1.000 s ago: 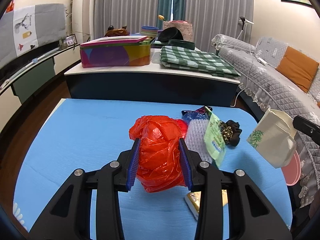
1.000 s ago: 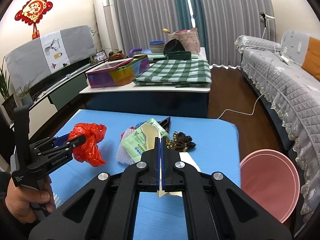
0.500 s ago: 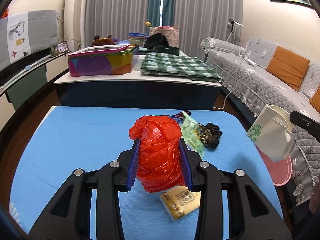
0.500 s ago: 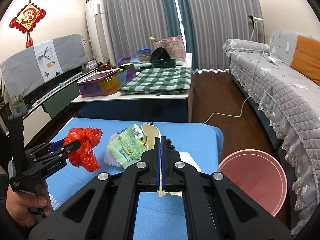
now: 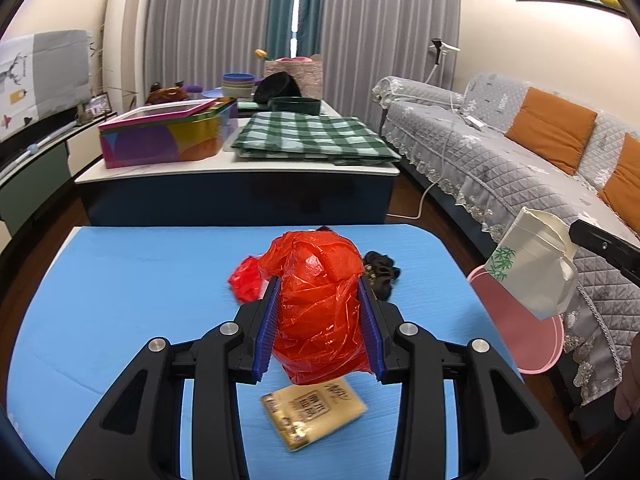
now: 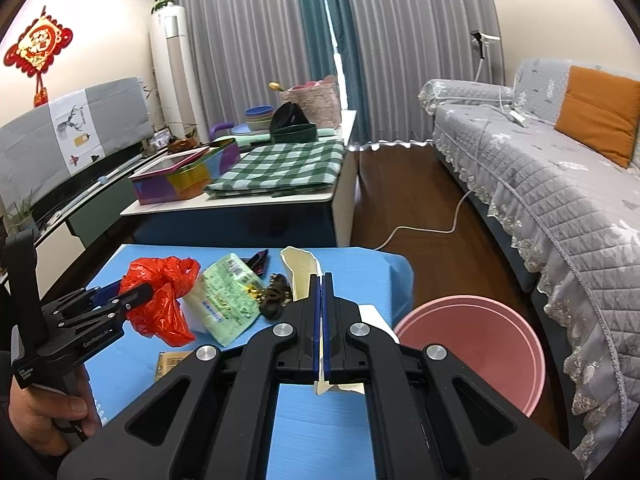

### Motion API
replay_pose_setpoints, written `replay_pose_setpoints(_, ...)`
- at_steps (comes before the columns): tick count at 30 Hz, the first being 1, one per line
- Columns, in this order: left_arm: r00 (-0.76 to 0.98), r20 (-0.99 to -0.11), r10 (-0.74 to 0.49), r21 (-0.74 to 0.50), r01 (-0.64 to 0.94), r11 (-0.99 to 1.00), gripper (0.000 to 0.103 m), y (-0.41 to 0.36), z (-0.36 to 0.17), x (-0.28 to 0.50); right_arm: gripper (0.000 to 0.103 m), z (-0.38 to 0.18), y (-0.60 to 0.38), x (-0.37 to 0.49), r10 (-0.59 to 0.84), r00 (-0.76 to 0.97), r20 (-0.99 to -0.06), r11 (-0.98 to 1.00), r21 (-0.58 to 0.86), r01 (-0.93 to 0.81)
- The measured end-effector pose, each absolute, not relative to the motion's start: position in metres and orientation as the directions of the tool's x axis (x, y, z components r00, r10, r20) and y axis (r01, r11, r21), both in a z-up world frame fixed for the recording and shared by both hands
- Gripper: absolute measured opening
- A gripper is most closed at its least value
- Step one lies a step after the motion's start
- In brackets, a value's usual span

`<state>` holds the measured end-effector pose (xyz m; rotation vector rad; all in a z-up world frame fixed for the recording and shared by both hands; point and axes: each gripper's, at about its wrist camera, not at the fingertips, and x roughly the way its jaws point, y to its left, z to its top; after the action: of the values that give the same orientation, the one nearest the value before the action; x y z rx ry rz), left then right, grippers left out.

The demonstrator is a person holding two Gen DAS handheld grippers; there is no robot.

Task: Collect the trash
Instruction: 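Carry the red bag and white paper bag over the pink bucket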

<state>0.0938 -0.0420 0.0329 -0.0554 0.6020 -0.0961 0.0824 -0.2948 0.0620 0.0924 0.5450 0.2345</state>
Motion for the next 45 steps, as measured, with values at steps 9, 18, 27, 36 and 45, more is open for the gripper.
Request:
replay_pose_setpoints(9,0.812,-0.559,-0.165,-0.088,0.140,0.986,0.037,-0.075,0.033,0.097,0.001,0.061,-0.327,0.079,0.197,0.841,-0.504,0.979,0.148,-0.141)
replay_pose_setpoints(18,0.789,-0.567,-0.237,-0.089,0.227,0.970,0.037,-0.115,0.028,0.098,0.001,0.060,-0.366,0.077,0.140,0.851,-0.506,0.983,0.172,-0.060)
replay_pose_setpoints(27,0.770,-0.560,-0.305,-0.110,0.296,0.949,0.037,-0.159,0.031,0.107,0.001,0.067,-0.401,0.083,0.093,0.863,-0.497,0.981,0.194,0.006)
replay_pose_setpoints(36,0.743,-0.558,-0.369,-0.115,0.371,0.921,0.037,-0.208,0.030,0.124,0.001,0.068,-0.431,0.094,0.044,0.860,-0.508,0.980,0.187,0.061)
replay_pose_setpoints(45,0.704,-0.570,-0.423,-0.120,0.438,0.891,0.037,-0.254,0.019,0.143,0.001,0.056,-0.454,0.114,0.027,0.839,-0.544,0.972,0.210,0.105)
